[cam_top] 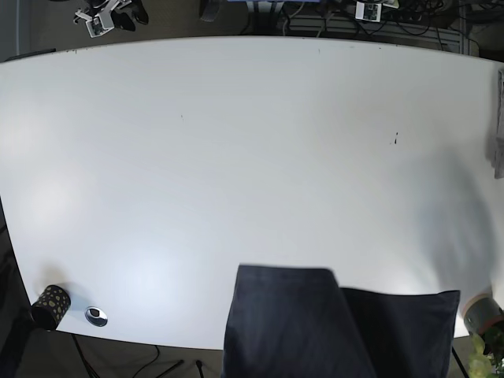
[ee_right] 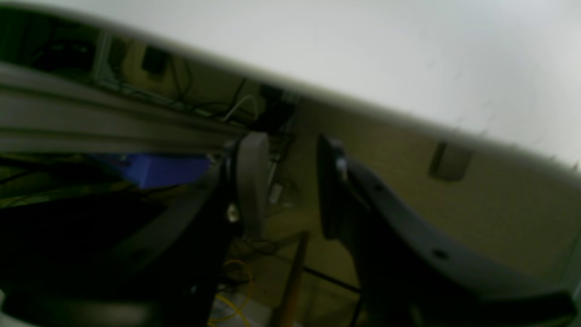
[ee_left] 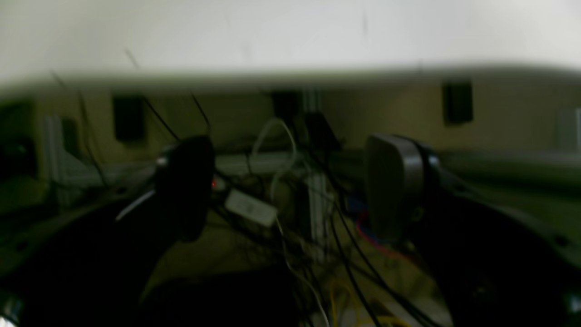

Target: Fold the T-shirt properly

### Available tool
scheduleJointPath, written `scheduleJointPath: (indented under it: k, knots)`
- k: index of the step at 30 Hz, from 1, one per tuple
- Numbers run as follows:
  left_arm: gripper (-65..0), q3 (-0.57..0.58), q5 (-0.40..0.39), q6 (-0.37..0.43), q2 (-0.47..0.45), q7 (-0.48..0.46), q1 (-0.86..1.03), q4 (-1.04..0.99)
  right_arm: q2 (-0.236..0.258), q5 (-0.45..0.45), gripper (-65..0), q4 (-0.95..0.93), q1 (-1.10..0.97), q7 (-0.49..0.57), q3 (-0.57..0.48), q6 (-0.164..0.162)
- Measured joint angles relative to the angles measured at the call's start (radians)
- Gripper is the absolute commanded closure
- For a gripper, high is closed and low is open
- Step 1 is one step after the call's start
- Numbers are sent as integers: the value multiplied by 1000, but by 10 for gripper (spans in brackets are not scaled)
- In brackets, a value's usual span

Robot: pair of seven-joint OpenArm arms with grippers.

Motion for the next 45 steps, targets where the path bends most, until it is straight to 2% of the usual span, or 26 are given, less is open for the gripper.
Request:
scheduleJointPath:
  k: [4, 6, 10, 14, 17, 20, 22, 26, 29, 33, 36, 39, 45]
  knots:
    - [-469, -3, -2, 0, -3, -7, -13, -87, -2, 4, -166, -27, -18, 13, 0, 0]
    - [-469, -4, -1, 2, -5, -3, -27, -150, 0, 2, -166, -58, -14, 10, -18, -11]
    - [-469, -1, -5, -2, -35, -5, -103, -294, 0, -7, -166, -153, 38, 9, -90, -8]
    - [-424, -5, -4, 4, -65, -13, -203, -480, -10, -85, -166, -292, 123, 14, -145, -12]
    - [-394, -3, -5, 5, -85, -14, -263, -612, -46, -139, -166, -409, 189, 8, -156, -19]
    - [-396, -2, -8, 2, -97, -29, -323, -745, -88, -183, -166, -505, 253, 18, -164, -10]
    - [-394, -3, -3, 0, -106, -8, -367, -824, -122, -219, -166, -566, 298, 17, -166, -13]
    - [-394, -3, -5, 4, -117, -94, -422, -913, -162, -267, -166, -670, 351, 69, -167, -11]
    - [-396, -1, -4, 45, -128, -97, -455, -972, -180, -308, -166, -744, 382, 91, -166, -11]
    - [-396, 1, -4, 132, -149, -95, -508, -1067, -205, -345, -166, -861, 437, 118, -164, -22]
    - [-396, -1, -4, 135, -164, -95, -547, -1136, -213, -365, -166, -959, 485, 166, -167, -68]
    - [-396, -1, -4, 136, -169, -100, -578, -1192, -211, -363, -166, -1048, 530, 217, -166, -91]
    - [-396, -1, -5, 135, -166, -103, -627, -1279, -206, -363, -166, -1178, 598, 218, -166, -91]
